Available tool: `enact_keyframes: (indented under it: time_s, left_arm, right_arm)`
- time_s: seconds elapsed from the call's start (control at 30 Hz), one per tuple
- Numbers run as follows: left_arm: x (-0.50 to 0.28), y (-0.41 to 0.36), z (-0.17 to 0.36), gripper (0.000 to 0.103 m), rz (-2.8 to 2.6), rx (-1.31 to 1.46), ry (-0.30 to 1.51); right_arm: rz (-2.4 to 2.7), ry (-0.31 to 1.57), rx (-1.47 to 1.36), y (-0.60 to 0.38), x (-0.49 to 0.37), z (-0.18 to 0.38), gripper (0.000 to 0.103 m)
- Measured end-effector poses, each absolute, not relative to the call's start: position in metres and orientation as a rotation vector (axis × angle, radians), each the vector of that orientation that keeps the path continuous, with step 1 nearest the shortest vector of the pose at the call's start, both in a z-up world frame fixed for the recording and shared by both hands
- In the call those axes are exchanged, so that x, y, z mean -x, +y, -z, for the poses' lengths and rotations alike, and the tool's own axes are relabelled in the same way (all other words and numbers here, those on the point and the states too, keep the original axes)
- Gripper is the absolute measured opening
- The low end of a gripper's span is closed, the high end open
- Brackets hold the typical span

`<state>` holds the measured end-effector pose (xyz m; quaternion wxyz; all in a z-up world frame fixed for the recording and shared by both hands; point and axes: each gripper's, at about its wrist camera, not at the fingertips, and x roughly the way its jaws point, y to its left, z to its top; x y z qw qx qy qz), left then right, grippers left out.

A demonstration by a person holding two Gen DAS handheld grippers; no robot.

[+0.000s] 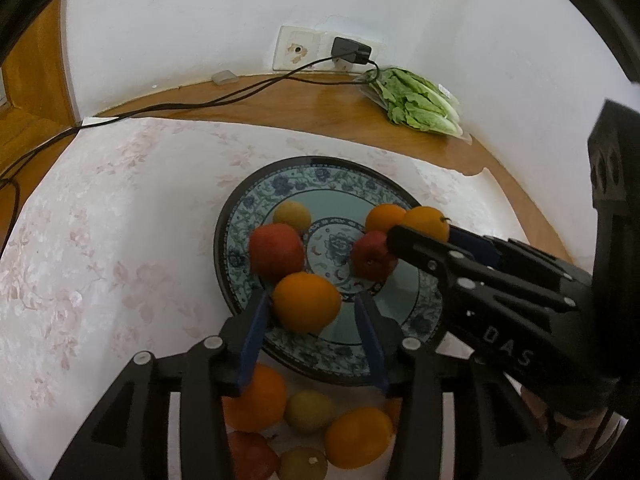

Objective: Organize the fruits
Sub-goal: 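Lift and carry the orange with the right tool while the left tool carries its orange over the plate, then lower the orange onto the plate and open the right tool while the left tool releases its orange, then withdraw both open tools from the plate back toward the fruit cluster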

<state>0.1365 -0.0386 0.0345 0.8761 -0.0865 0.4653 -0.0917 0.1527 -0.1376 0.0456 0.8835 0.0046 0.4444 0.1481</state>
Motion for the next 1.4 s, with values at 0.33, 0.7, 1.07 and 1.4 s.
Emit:
enact_keyframes:
  time_s: [0.33,0.7,1.07,1.4]
  left_arm:
    - [-0.137,-0.039,-0.035,0.051,0.196,0.181,0.968]
    - [-0.129,-0.033,-0.042,0.052,0.191,0.19,0.966]
    - [-0.108,-0.023,-0.054,0.052,0.186,0.188,0.961]
    - [-0.084,-0.011,-0.058,0.052,0.173,0.194,0.97]
  right_arm:
    - [-0.313,0.931,-0.035,-0.138,-0.154,-0.043,0.035]
    - [-0.31,0.918,-0.051,-0.143,-0.145,-0.054,0.042]
    - [-0.307,0.902,-0.054,-0.148,-0.114,-0.073,0.042]
    - [-0.306,0.918,-0.05,-0.148,-0.082,-0.077,0.042]
